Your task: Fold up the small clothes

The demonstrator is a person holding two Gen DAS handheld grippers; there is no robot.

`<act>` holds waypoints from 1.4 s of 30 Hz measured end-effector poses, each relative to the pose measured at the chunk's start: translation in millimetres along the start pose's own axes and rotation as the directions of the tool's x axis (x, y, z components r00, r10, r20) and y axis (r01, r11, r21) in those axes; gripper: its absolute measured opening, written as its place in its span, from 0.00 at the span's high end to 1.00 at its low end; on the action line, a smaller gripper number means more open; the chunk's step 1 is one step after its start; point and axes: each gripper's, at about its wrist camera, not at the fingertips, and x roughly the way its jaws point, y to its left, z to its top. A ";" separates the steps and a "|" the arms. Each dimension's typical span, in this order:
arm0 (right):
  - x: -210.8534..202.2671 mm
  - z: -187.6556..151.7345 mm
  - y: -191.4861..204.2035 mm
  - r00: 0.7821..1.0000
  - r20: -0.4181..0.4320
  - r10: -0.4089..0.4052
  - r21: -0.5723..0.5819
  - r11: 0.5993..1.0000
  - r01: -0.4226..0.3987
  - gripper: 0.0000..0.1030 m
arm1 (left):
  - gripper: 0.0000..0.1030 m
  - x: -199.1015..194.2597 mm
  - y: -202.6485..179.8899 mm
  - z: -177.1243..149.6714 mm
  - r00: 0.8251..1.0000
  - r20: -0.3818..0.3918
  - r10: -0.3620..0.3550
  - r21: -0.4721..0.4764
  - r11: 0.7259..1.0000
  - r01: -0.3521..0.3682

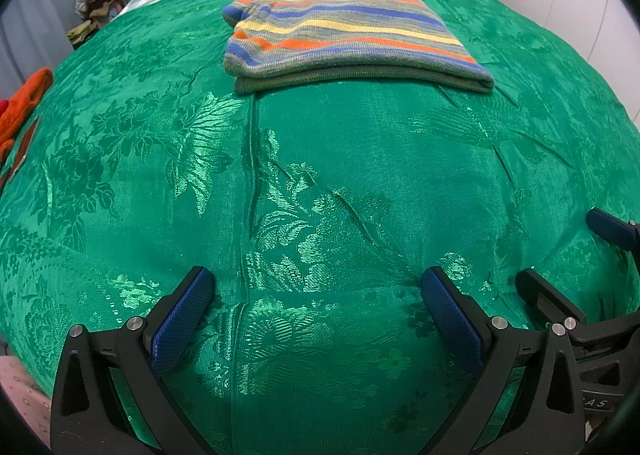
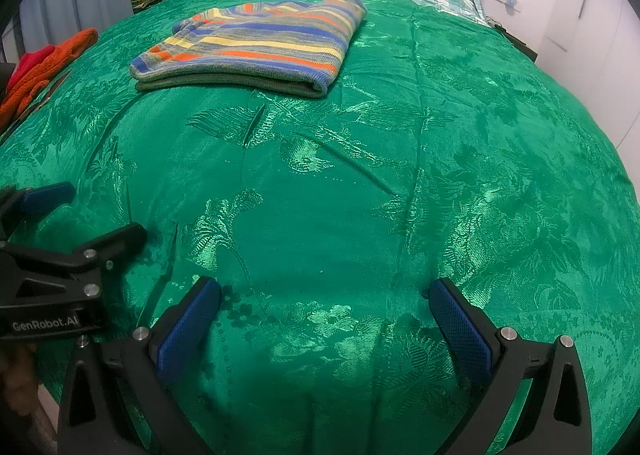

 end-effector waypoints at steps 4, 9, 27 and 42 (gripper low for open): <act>0.1 0.1 -0.1 1.000 -0.001 0.000 -0.001 1.000 0.000 0.00 | 0.01 0.0 -0.1 0.0 1.000 0.000 0.001 0.000 1.000 -0.001; -0.1 0.0 0.0 1.000 -0.001 0.000 -0.001 1.000 0.000 0.00 | 0.01 0.5 -0.3 0.7 1.000 0.000 0.001 0.001 1.000 -0.001; -0.9 0.0 -1.2 1.000 -0.007 0.002 0.003 1.000 -0.002 0.00 | 0.01 -0.7 -0.1 6.1 1.000 -0.017 -0.003 0.001 1.000 0.003; 12.6 155.8 -108.7 0.915 0.120 0.385 0.288 0.868 -0.404 0.12 | 0.04 52.7 114.7 216.8 0.976 0.040 -0.213 -0.233 0.948 0.217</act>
